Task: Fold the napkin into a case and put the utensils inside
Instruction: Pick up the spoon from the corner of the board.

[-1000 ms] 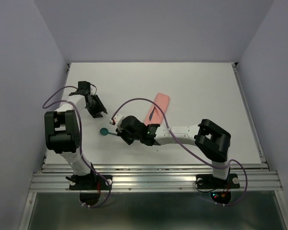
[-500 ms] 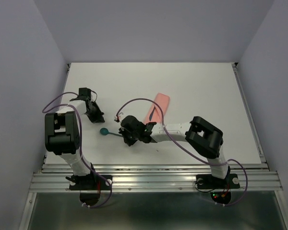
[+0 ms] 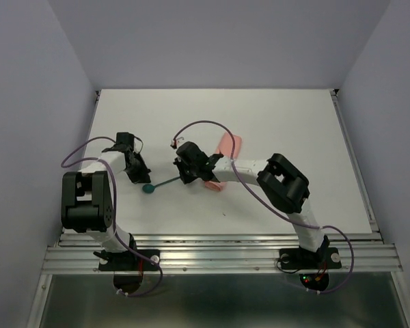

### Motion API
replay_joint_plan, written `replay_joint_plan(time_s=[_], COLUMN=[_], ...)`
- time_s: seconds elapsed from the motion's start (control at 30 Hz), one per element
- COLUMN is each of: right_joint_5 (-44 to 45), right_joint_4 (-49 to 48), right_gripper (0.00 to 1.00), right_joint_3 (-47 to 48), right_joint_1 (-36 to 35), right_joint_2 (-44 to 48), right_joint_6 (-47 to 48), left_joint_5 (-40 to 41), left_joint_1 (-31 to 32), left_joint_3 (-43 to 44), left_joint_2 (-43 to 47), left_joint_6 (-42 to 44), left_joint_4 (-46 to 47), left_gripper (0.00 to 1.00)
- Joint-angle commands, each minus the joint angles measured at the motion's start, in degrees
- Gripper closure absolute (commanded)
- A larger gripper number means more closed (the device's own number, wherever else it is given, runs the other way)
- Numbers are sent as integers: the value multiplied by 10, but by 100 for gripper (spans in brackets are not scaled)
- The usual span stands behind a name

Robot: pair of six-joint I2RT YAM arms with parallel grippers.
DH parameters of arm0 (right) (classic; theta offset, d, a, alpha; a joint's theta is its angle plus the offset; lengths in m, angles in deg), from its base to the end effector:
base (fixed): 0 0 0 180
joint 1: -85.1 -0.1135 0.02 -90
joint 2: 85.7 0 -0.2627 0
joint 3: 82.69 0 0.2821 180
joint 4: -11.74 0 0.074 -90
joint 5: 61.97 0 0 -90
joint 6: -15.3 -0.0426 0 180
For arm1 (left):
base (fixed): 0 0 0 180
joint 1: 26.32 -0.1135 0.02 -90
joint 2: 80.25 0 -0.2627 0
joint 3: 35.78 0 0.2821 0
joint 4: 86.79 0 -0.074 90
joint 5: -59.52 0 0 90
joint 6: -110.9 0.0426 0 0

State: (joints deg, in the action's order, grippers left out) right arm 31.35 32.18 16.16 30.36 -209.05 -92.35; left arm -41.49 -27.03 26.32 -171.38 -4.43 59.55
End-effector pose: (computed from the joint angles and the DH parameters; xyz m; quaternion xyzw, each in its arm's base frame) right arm 0.2927 0.4098 0.1336 -0.2831 0.8789 0.2046 0.3249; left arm 0.3251 -0.0041 0.1363 -0.1958 0.9475 -0.1412 0.2097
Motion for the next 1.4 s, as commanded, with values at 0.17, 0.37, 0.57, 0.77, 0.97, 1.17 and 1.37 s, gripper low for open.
replay_joint_plan(time_s=[0.17,0.37,0.57,0.77,0.97,1.17,1.37], right_joint_5=[3,-44,-36,-17,-9,-8,-9], right_joint_4=[12,12,12,13,19,22,26], right_gripper=[99,99,99,99,98,98,98], right_joint_3=[46,26,-35,-102,-145,-152,-151], right_joint_1=[17,45,74,108,140,151,151], right_joint_2=[24,57,133,202,250,261,262], right_joint_6=[23,-10,-31,-38,-42,-39,-40], left_joint_5=[70,98,159,114,71,-18,-36], left_joint_1=[42,58,66,87,124,125,134], left_joint_3=[41,66,72,45,12,-3,-1], left_joint_2=[76,41,-15,-45,-25,25,54], left_joint_6=[24,57,68,42,-13,-68,-89], left_joint_4=[-46,-62,-72,-66,-74,-52,-62], left_gripper=[94,85,86,97,97,97,96])
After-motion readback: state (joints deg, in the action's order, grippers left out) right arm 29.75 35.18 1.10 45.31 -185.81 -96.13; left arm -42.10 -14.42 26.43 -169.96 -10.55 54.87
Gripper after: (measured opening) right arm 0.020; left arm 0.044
